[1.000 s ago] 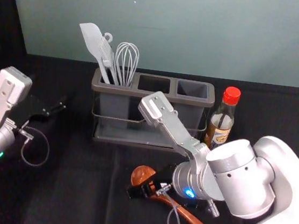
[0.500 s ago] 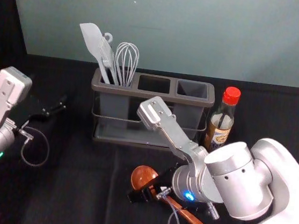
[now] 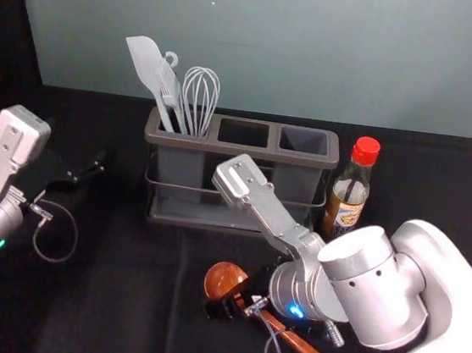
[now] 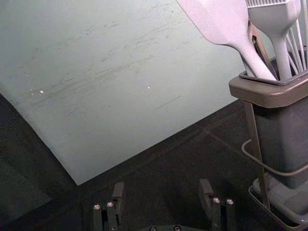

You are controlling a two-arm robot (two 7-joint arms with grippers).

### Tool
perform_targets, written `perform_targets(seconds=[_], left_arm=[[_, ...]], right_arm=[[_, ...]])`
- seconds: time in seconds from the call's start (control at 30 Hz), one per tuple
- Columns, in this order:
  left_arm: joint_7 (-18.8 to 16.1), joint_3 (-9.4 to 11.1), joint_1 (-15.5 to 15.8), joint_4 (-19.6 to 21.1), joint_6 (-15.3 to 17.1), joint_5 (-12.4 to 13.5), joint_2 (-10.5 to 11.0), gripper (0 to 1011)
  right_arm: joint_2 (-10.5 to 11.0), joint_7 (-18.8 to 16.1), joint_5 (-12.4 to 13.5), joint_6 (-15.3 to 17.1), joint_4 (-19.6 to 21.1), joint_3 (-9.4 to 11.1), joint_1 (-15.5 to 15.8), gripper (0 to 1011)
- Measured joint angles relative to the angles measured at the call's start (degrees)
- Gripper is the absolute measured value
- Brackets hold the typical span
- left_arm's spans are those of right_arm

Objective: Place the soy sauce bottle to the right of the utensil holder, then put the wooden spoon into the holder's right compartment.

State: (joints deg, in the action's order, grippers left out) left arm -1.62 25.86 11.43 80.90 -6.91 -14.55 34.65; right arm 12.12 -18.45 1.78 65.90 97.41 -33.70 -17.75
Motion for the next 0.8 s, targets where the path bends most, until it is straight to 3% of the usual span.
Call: perform_targets(seconds=[0.3,0.5,0.63,0.73,0.8], left_arm=[[0.00,0.00,0.00,0.00,0.00,0.00,0.00,1000],[0.00,0.00,0.00,0.00,0.00,0.00,0.00,1000],[0.00,0.00,0.00,0.00,0.00,0.00,0.00,1000],[0.00,0.00,0.00,0.00,0.00,0.00,0.00,1000],[0.00,0.00,0.00,0.00,0.00,0.00,0.00,1000]], right_arm=[[1.11,-0.06,-0.90,0.01,6.32,1.87,2.44,838],[1.76,1.29,-1.49,-2.84,13.34,6.12,6.86,838],[1.33,3.45,-2.05,-6.49,17.13,9.53,10.58,837],[1.11,5.14,-2.50,-12.42,20.35,12.37,14.34,838],[1.20,5.82,-2.89,-15.11,21.39,13.07,15.73,837]])
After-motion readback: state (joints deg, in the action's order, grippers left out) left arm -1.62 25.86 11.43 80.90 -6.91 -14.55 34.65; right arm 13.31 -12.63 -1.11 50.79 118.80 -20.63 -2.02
